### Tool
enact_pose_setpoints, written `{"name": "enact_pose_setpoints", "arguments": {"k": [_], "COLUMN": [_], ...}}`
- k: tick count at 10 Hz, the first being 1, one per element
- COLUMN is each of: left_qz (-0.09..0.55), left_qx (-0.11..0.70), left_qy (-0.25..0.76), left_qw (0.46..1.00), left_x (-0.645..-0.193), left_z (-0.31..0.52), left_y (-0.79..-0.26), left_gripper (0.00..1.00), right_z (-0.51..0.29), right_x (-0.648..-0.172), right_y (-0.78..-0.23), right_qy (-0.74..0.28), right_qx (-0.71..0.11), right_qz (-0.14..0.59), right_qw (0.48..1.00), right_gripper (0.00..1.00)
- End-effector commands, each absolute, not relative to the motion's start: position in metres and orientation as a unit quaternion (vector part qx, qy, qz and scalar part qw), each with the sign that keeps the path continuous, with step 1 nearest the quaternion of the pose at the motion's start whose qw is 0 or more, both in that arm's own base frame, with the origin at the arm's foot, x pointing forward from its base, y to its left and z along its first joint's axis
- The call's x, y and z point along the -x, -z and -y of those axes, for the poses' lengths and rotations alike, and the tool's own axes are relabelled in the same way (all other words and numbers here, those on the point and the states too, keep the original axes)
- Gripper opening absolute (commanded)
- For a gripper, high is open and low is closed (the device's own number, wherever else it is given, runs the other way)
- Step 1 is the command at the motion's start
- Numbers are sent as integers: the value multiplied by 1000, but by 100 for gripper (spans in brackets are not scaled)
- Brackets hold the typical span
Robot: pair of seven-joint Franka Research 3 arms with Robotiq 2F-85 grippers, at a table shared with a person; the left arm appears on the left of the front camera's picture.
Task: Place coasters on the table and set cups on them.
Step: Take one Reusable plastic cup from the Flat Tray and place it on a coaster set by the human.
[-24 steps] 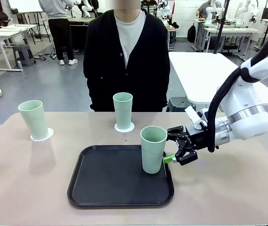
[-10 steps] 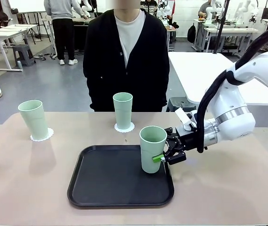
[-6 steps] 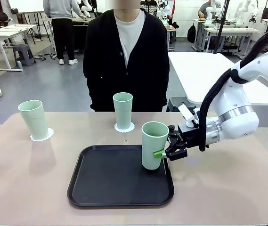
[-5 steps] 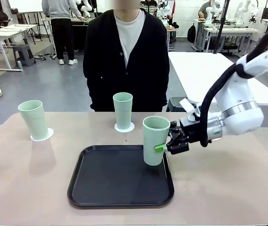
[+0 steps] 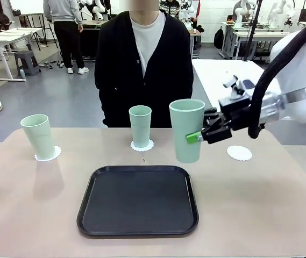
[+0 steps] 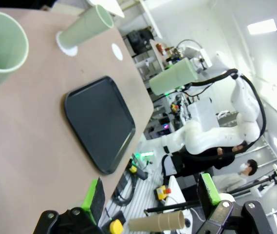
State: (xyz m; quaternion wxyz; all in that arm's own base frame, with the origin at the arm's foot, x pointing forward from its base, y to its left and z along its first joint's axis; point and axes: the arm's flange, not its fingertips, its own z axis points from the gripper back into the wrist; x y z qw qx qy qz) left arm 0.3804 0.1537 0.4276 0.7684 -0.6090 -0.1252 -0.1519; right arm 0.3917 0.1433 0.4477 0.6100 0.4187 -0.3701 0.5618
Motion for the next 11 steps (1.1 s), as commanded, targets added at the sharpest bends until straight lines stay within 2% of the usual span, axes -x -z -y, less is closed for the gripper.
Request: {"name": "enact_pose_setpoints", "arguments": {"k": [1,3,6,7,8,10,11], "left_qz": [131,131,131,131,131,131,131], "left_qx": [610,610,610,610,610,610,610], "left_qy": [146,146,146,146,146,146,146], "left_qw": [768,768,768,768,768,768,768], "left_x": [-381,-381,-381,-381,-381,-381,-381], "left_z": [-153,-153,-153,-153,-153,-153,-153], "left_y": [-430,-430,-430,-430,-430,-430,-430], "left_gripper": [100,100,100,100,100,100,100], "right_z": [-131,-125,-132,-129,-122,-47,-1], "right_x": [-382,-384,-386,-386,-398,-435,-447], "right_y": [-460,-462,-472,-472,-467,-467,-467], "right_qy": [-553,-542,-561,-559,-574,-555,-522], "right_qx": [-419,-412,-409,-407,-397,-390,-393], "right_qz": [390,396,392,394,383,352,371], "right_qw": [605,616,603,606,605,645,660], "right_gripper": [0,0,0,85,85,85,85]}}
